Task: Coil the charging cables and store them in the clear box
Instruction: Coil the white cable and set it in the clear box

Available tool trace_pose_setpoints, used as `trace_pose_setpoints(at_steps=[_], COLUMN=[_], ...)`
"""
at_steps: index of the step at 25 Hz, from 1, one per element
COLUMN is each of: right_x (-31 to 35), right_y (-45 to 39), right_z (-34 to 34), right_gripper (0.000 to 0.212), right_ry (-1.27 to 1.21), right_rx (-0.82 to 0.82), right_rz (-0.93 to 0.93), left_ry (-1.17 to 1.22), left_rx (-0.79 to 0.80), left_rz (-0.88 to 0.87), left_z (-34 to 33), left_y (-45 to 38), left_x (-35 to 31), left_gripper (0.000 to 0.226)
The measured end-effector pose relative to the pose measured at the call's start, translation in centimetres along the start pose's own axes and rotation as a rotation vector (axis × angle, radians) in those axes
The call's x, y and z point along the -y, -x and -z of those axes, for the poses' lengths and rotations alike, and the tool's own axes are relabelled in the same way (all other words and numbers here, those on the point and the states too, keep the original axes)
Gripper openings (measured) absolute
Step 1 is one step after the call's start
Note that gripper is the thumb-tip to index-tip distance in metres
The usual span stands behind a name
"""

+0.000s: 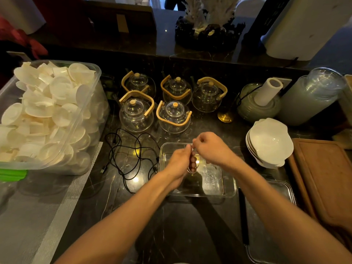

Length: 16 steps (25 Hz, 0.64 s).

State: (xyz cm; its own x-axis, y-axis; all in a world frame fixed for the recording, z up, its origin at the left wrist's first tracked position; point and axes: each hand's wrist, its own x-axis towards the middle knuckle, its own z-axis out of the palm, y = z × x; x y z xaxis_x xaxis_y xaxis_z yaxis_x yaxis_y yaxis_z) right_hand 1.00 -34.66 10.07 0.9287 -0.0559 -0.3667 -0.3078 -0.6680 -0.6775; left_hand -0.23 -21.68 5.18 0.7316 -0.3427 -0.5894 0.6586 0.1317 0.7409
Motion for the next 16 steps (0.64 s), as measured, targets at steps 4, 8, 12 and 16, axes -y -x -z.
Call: trace_pose_setpoints(at_steps=[4,8,12,16], right_x=[-0.6,-2.0,-1.8,-0.2], right_y=[0.9,0.5,1.3,2.8], right_z=[-1.3,0.5,0.1,-1.8], right_gripper=[0.038,0.028,0.033,0.024], right_ry=[-0.18,-0.728,-0.645,-0.527], right_rx=[-0.204,-0.16,-0.108,-0.157], right_rz=[-0.051,-0.3,-0.172,-0.009], left_ry=[-0.093,-0.063,-0.169,-0.114], left_rx=[-0.002,0.046,-0.092,-0.13], left_rz=[-0.077,-0.13,-0.11,-0.054], left_z=[-0.2,-0.1,-0.5,-1.1], left_y=[0.8,1.6,1.4,1.1], left_x=[0.1,-0.6,-0.8,-0.9], left_gripper=[0.041,0.038,0.041,0.047])
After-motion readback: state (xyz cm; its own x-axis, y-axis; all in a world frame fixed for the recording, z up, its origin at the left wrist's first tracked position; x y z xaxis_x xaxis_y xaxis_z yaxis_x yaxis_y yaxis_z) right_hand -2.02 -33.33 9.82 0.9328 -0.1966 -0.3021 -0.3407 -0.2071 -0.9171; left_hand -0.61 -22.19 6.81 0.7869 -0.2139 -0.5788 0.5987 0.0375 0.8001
